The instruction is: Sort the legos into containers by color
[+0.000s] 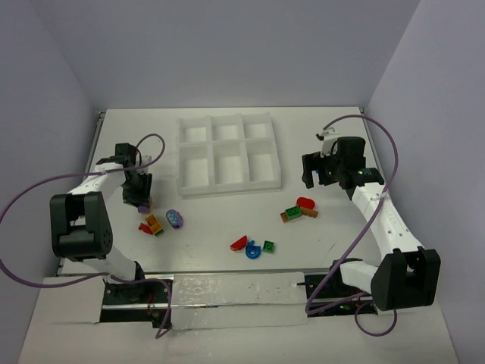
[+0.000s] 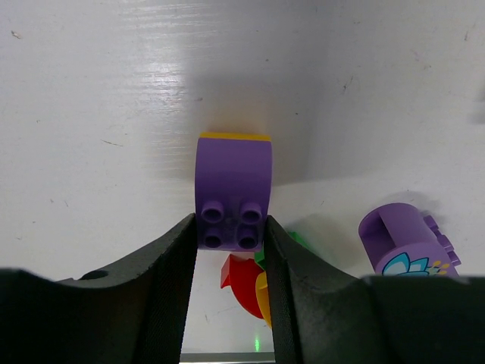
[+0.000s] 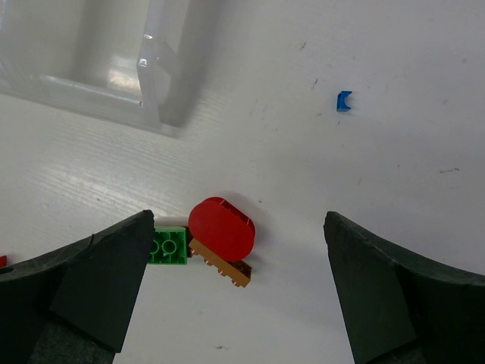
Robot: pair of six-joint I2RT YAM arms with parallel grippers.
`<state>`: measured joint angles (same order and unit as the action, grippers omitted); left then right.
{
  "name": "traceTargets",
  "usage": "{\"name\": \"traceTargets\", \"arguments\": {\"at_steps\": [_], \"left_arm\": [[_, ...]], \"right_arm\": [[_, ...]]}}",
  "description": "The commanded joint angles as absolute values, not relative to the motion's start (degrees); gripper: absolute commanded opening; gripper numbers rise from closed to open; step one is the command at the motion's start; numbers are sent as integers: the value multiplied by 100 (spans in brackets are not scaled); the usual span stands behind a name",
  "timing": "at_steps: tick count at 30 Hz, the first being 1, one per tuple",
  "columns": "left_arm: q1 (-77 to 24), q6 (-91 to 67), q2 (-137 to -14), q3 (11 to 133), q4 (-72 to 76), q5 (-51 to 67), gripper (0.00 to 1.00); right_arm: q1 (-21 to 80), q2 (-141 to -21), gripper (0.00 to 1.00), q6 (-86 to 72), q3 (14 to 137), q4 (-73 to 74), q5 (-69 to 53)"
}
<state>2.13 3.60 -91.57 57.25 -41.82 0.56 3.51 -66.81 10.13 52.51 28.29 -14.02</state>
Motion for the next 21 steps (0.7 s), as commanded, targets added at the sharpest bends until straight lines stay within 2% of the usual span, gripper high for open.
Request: {"name": "traceTargets", "arguments": {"at_steps": [1, 3, 6, 11, 15, 21], "left_arm": [[167, 334, -9185, 5889, -4043, 89, 45], [160, 341, -9202, 5897, -4050, 123, 41], [158, 348, -9220, 5906, -4061, 173, 29], [173, 411, -9021, 6026, -4102, 301, 0], [313, 712, -8430, 6511, -4352, 968, 0], [483, 1401, -7571, 7375, -4728, 3237, 0]], "right_arm": [[378, -6698, 100, 1046, 5467, 2699, -1424], [387, -6713, 100, 1046, 5492, 2716, -1433], [381, -6729, 100, 1046, 5534, 2753, -1499], [397, -6702, 100, 1091, 5658, 2849, -2000], [422, -6658, 100, 1107, 5946, 3006, -2680], [566, -6724, 100, 960, 6532, 3107, -3866]]}}
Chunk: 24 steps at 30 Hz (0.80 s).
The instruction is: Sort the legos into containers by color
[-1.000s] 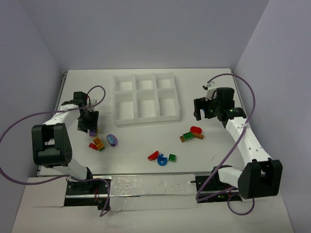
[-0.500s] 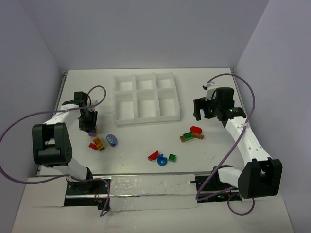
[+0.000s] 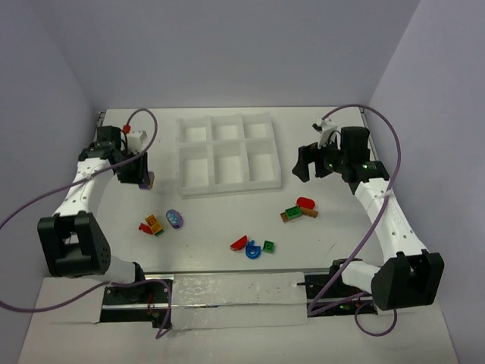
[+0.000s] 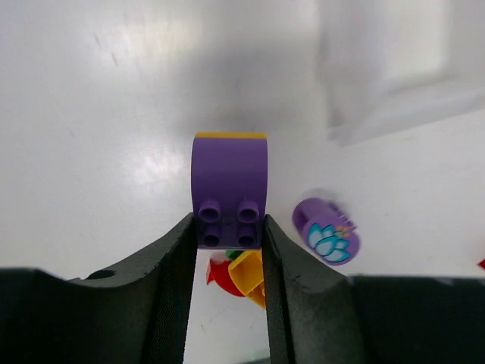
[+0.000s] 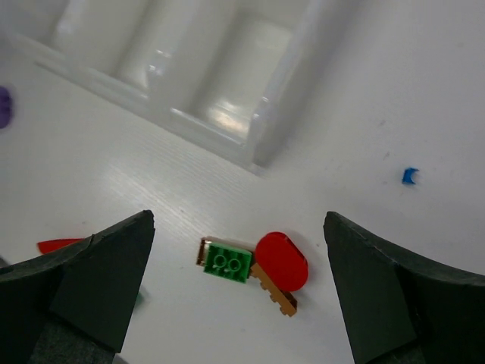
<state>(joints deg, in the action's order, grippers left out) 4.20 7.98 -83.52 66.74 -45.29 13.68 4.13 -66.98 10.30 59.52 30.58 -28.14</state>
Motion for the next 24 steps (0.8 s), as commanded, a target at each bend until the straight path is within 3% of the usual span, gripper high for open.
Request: {"name": "traceTargets", "arguments": {"at_steps": [1, 4, 9, 14, 24], "left_arm": [[483, 1527, -7447, 7423, -4725, 3740, 0], [475, 1806, -7206, 7299, -4699, 4948, 0], [354, 1132, -6387, 6402, -3187, 6816, 0], [-300, 482, -5892, 5984, -2045, 7268, 0], [-1140, -532, -5635, 5643, -1252, 7338, 0]], "right_arm": [[597, -6741, 100, 923, 6632, 3079, -4078], [737, -6750, 100, 761, 6829, 2951, -4543], [1254, -6917, 100, 185, 7271, 2587, -5182], [2163, -7195, 100, -259, 7583, 2142, -5256], [3521, -8003, 100, -62, 8357, 2294, -5378]]}}
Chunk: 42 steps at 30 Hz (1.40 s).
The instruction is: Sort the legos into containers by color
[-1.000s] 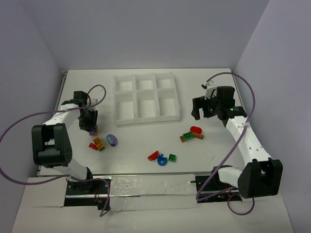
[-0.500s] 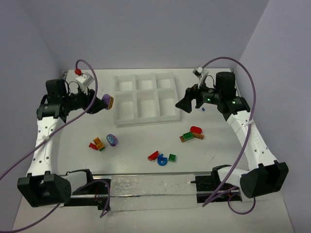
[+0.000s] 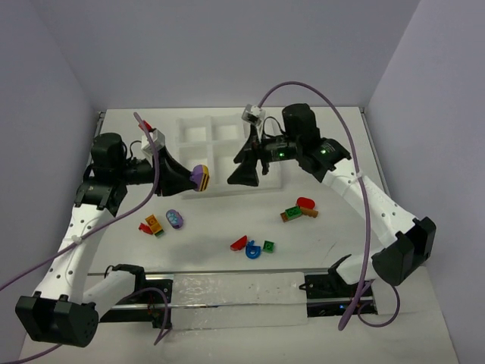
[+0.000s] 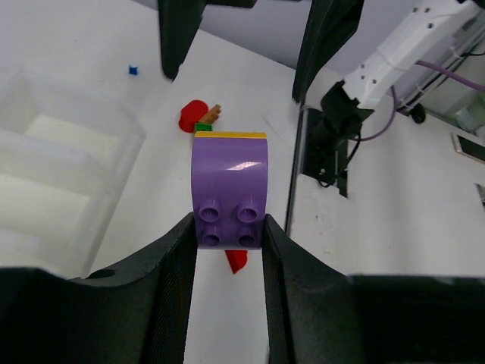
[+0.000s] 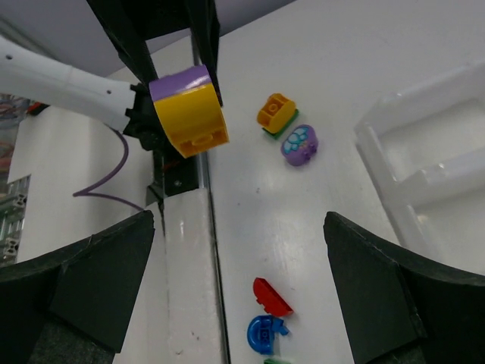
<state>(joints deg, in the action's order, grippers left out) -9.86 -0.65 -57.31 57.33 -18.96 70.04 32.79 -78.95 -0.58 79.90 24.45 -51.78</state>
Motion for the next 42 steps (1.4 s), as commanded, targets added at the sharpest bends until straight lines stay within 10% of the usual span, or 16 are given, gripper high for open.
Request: {"name": "traceTargets", "arguments": {"at_steps": [1, 17, 24, 30, 42], "left_arm": [[-1174, -631, -5626, 5611, -1177, 7378, 0], [-1478, -1049, -5695, 5477, -835, 7464, 0], [-1495, -1109, -5722, 5491, -824, 7480, 0], [-1503, -1082, -5722, 5458, -868, 7429, 0], [-422, -631, -5797, 5874, -1415, 7686, 0]], "right_arm": [[3627, -8070, 100, -30, 8414, 2310, -5418], [4286, -8586, 92, 764, 9043, 2933, -5565], [4324, -8631, 60, 862, 9097, 2997, -5619], [4324, -8666, 1, 923, 9167, 3153, -5637], [3597, -8532, 0, 1467, 8817, 3919, -5653]]}}
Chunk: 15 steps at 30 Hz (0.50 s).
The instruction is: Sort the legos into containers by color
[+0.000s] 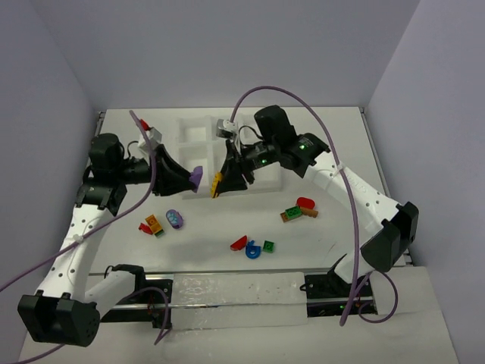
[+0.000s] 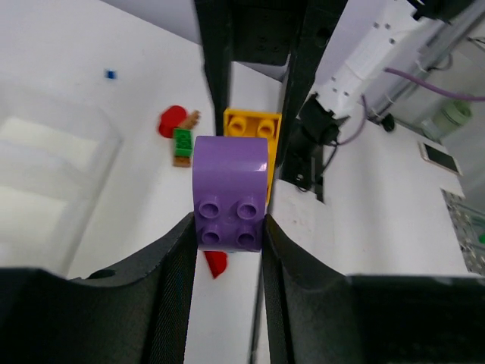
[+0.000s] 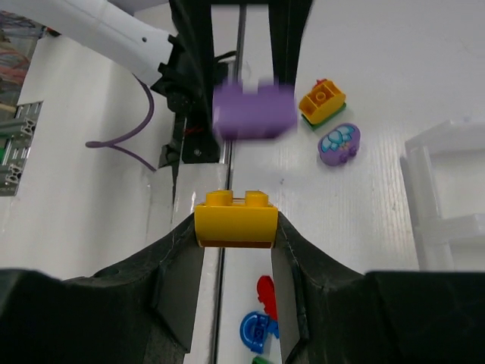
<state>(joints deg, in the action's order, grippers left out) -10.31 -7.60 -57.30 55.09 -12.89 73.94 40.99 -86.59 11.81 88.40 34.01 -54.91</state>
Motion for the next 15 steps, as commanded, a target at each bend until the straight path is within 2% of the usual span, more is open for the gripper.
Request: {"name": "traceTargets", "arguments": {"at_steps": [1, 5, 7, 10, 14, 15], "left_arm": [[-234, -554, -5835, 5930, -1527, 7754, 0], [157, 448, -6173, 6447, -2405, 7730, 0], [158, 412, -6267, 6555, -2455, 7362, 0], [148, -299, -6446, 6524, -1473, 5885, 0], [51, -411, -7412, 7248, -1185, 3918, 0], [-83, -413, -7617, 7408, -1187, 3705, 0]], "right_arm": [[3414, -8557, 0, 1549, 8850, 4051, -5676], [2790, -8747, 0, 2037, 9152, 4681, -5634], [2644, -8808, 0, 2046, 9238, 4637, -5391], [2461, -8993, 0, 1675, 9424, 4062, -4716], [2426, -9590, 0, 1123, 10030, 3104, -2285], [2426, -9746, 0, 1081, 10199, 2995, -2111]]}}
